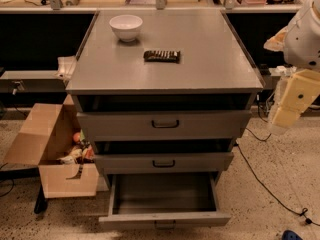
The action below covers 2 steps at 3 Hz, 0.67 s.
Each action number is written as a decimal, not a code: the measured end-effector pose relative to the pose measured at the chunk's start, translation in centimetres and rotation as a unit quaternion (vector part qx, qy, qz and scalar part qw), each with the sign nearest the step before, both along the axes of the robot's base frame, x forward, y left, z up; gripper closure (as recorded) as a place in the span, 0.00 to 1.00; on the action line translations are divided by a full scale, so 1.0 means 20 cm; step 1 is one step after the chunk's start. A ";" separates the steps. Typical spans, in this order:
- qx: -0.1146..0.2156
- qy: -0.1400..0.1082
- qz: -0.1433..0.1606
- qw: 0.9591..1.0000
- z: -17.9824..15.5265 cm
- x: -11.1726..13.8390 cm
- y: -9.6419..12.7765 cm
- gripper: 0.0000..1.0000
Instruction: Close bottom drawer
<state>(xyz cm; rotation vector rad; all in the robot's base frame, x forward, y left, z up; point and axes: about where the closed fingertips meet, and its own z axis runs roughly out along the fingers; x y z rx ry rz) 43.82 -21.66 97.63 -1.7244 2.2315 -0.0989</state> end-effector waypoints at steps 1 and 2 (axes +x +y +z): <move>0.000 0.000 0.000 1.000 0.00 0.00 0.00 0.00; -0.020 0.019 -0.003 1.000 -0.15 -0.02 0.00 0.00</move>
Offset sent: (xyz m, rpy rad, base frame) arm -0.0162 -0.0025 -0.0976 -0.1260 0.1399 -0.0176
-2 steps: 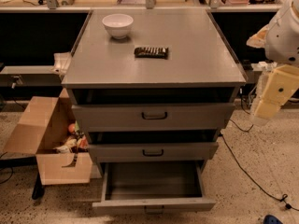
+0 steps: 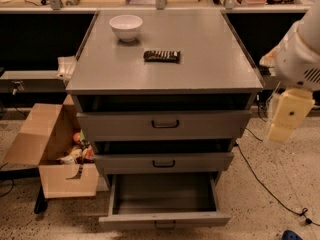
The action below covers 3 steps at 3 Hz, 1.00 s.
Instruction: Close bottom drawer
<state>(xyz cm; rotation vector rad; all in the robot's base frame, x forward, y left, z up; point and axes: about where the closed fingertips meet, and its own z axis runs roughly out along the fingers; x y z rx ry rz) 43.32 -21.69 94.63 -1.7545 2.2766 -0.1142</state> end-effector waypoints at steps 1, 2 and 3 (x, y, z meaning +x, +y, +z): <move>-0.001 0.037 -0.007 0.999 -0.31 -0.09 0.00 0.00; 0.038 0.096 -0.029 0.994 -0.85 -0.29 -0.03 0.00; 0.066 0.139 -0.037 0.987 -1.22 -0.44 -0.02 0.00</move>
Offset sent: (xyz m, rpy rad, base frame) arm -0.0931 -0.0145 -0.2675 0.1218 0.3159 -0.1041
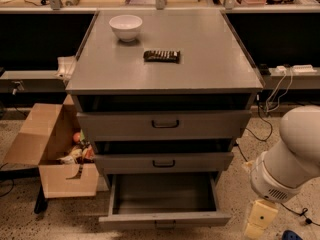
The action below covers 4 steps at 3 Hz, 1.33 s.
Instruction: Close bottom drawer
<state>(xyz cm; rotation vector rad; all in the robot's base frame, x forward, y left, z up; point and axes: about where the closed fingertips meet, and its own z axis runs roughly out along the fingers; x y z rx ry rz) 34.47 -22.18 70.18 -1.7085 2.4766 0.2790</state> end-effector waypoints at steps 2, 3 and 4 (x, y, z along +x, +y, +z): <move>0.018 0.008 -0.002 1.000 -0.06 0.01 0.01 0.00; 0.040 0.031 -0.013 0.999 -0.31 0.01 0.07 0.00; 0.092 0.050 -0.031 0.994 -0.68 0.01 0.20 0.00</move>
Offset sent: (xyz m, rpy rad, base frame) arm 0.0056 0.0041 -0.0322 0.0905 0.0419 -0.0105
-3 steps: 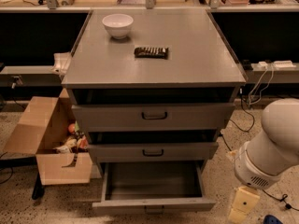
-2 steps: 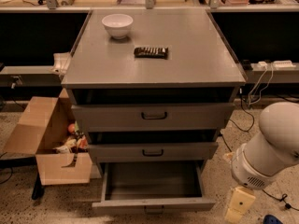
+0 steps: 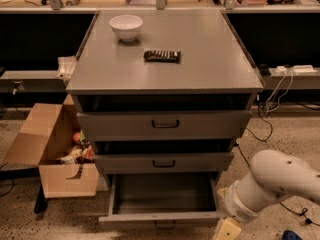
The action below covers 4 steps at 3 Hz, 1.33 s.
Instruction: Close bottom drawer
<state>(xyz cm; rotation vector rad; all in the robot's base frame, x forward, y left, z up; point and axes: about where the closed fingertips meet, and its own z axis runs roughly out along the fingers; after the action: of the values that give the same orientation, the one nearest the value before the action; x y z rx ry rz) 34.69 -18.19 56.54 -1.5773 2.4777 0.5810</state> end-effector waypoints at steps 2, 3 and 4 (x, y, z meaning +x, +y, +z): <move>0.106 0.063 -0.040 0.992 -0.54 -0.06 0.26 0.00; 0.166 0.100 -0.065 0.979 -0.90 -0.11 0.33 0.26; 0.242 0.135 -0.095 0.956 -1.19 -0.11 0.35 0.57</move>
Offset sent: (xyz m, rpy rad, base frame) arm -0.0155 0.0745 -0.1552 0.3236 0.1959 -0.1250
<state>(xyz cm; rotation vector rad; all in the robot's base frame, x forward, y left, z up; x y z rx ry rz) 32.42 -11.23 32.72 -1.1189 2.3652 1.3232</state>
